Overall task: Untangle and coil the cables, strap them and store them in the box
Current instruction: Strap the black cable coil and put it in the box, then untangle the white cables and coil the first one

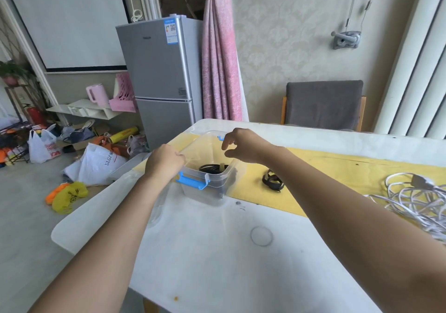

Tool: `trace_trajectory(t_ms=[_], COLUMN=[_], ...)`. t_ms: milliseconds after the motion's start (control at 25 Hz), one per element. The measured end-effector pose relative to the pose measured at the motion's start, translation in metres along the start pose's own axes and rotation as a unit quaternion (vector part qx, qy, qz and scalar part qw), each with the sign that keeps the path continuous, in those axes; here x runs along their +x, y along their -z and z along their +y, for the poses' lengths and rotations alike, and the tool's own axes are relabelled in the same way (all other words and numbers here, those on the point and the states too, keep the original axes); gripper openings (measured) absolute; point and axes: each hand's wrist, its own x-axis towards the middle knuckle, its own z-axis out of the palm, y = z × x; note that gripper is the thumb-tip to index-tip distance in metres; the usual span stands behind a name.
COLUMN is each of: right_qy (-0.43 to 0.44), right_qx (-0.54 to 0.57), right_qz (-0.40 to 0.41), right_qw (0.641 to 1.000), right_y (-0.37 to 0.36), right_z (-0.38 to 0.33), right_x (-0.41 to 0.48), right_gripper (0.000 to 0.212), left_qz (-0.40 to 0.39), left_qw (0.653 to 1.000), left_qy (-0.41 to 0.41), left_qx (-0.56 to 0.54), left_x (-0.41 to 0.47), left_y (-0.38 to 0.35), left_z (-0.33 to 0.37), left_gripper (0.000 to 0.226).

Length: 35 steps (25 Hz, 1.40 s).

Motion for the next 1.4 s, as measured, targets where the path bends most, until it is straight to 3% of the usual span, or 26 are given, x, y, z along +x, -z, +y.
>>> trace_trajectory(t_ms=[80, 240, 360, 560, 680, 800, 880, 960, 1080, 1240, 1320, 1400], right_qy=[0.0, -0.021, -0.085, -0.243, -0.28, -0.234, -0.184, -0.146, -0.153, -0.111, -0.107, -0.099], right_qx=[0.024, 0.008, -0.039, -0.148, -0.105, -0.091, -0.114, -0.129, -0.051, 0.016, 0.135, 0.276], right_qz=[0.039, 0.011, -0.056, -0.139, -0.109, -0.065, 0.004, 0.057, 0.06, 0.099, 0.156, 0.2], right_qw=[0.999, 1.0, 0.994, 0.949, 0.948, 0.966, 0.976, 0.979, 0.985, 0.989, 0.973, 0.935], right_y=[0.014, 0.042, 0.067, 0.107, 0.118, 0.112, 0.107, 0.108, 0.121, 0.137, 0.146, 0.158], right_z=[0.006, 0.019, 0.048, 0.11, 0.133, 0.143, 0.144, 0.14, 0.122, 0.103, 0.106, 0.111], right_x=[-0.025, -0.089, -0.151, -0.256, -0.313, -0.344, -0.351, -0.352, -0.344, -0.324, -0.315, -0.307], right_gripper=[0.021, 0.021, 0.022, 0.046, 0.059, 0.036, 0.019, 0.025, 0.019, 0.021, 0.021, 0.024], left_qz=[0.04, 0.08, -0.026, -0.243, -0.309, -0.327, -0.304, -0.237, -0.167, -0.175, -0.172, -0.206], left_qw=[0.998, 0.973, 0.946, 0.9, 0.883, 0.876, 0.874, 0.874, 0.849, 0.833, 0.845, 0.852], left_qy=[-0.019, -0.192, -0.281, -0.334, -0.316, -0.306, -0.321, -0.344, -0.4, -0.392, -0.37, -0.357], left_qx=[0.04, -0.099, -0.159, -0.142, -0.156, -0.178, -0.199, -0.249, -0.302, -0.35, -0.347, -0.324], left_x=[-0.016, -0.073, -0.124, -0.182, -0.202, -0.219, -0.23, -0.237, -0.239, -0.232, -0.217, -0.206], left_y=[0.004, 0.008, -0.002, -0.044, -0.078, -0.104, -0.115, -0.121, -0.128, -0.126, -0.132, -0.142], left_z=[0.011, 0.053, 0.094, 0.139, 0.162, 0.182, 0.195, 0.21, 0.234, 0.257, 0.256, 0.248], left_gripper=[0.03, 0.03, 0.03, 0.025, 0.029, 0.04, 0.048, 0.056, 0.057, 0.017, 0.016, 0.015])
